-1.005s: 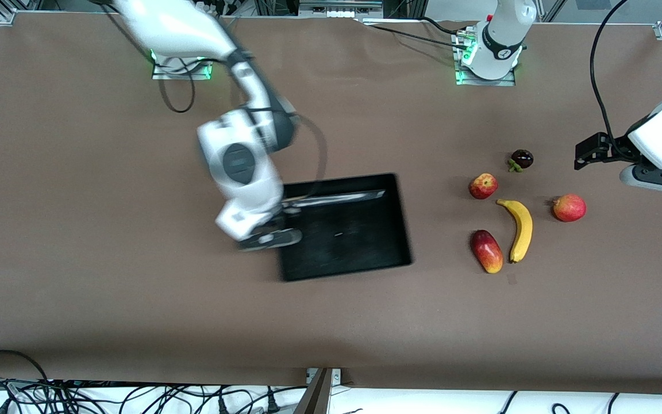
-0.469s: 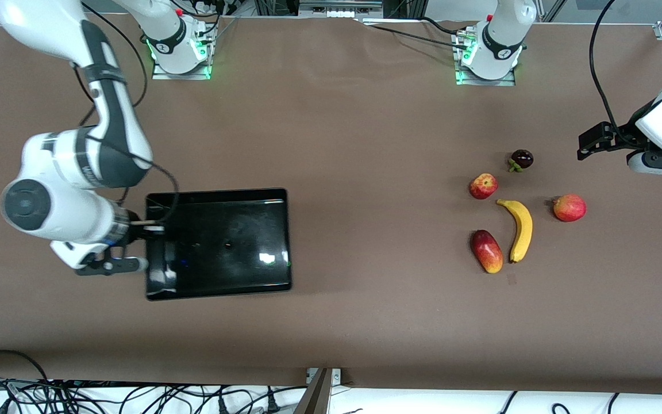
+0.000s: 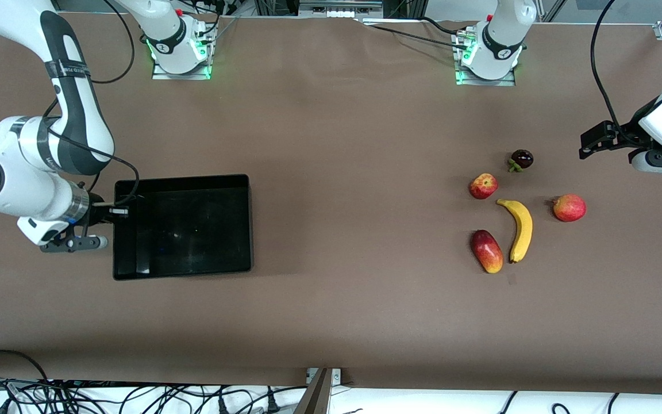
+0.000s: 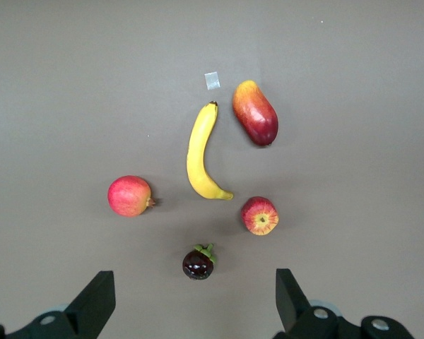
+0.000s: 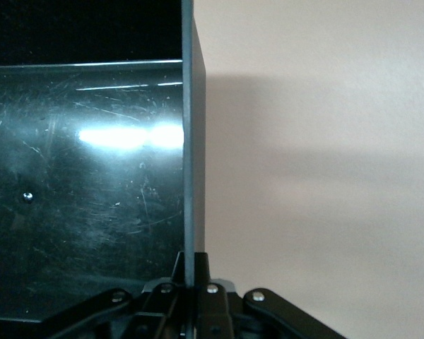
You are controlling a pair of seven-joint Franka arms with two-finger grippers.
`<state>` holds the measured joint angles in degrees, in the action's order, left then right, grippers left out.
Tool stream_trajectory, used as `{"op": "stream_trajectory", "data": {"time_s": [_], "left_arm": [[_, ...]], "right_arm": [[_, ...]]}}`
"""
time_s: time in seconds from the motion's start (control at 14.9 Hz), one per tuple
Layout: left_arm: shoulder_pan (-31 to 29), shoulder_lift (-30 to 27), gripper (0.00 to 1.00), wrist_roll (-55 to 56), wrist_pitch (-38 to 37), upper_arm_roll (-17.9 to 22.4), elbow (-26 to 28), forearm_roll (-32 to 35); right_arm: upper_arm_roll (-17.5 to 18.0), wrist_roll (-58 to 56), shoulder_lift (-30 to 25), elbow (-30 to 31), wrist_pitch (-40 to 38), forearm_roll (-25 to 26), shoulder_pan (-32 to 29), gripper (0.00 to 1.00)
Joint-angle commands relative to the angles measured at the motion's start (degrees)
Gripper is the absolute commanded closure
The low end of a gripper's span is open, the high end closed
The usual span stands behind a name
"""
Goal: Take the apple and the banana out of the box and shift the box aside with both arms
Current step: 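Set the tray down and open the right gripper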
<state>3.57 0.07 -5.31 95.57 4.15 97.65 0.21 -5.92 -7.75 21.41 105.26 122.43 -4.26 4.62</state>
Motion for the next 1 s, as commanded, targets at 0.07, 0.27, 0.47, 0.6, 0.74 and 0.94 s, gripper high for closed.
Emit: {"op": "stream_trajectory", "data": {"time_s": [0.07,0.27,0.47,0.6,0.74,0.94], "left_arm": [[0.4,-1.3,0.00,0.6,-1.0,-0.3,0.8,-0.8],[0.4,-1.2,0.00,0.6,-1.6,-0.3,0.6,-0.6],[0.4,-1.2,0.00,0.7,-2.8,-0.3,0.4,-0.6],[0.4,-1.2,0.00,0.7,-2.7,-0.3,0.3,-0.6],[0.5,-1.2,0.00,0.7,-2.8,-0.4,0.3,-0.6],[0.6,-1.2,0.00,0.7,-2.8,-0.4,0.3,-0.6]], "right_arm": [[-1.2,-2.9,-4.5,10.9,8.4,-1.5,-0.7,1.00],[-1.3,-2.9,-4.5,14.1,12.0,-1.8,-0.8,1.00],[-1.4,-2.9,-3.7,15.6,13.8,-1.9,-0.8,1.00],[-1.4,-2.9,-3.2,15.5,13.7,-1.9,-0.8,0.65],[-1.5,-3.0,-3.3,15.2,13.4,-1.8,-0.8,0.00],[-1.2,-3.2,-4.7,11.8,11.5,-1.6,-0.8,0.00]]}}
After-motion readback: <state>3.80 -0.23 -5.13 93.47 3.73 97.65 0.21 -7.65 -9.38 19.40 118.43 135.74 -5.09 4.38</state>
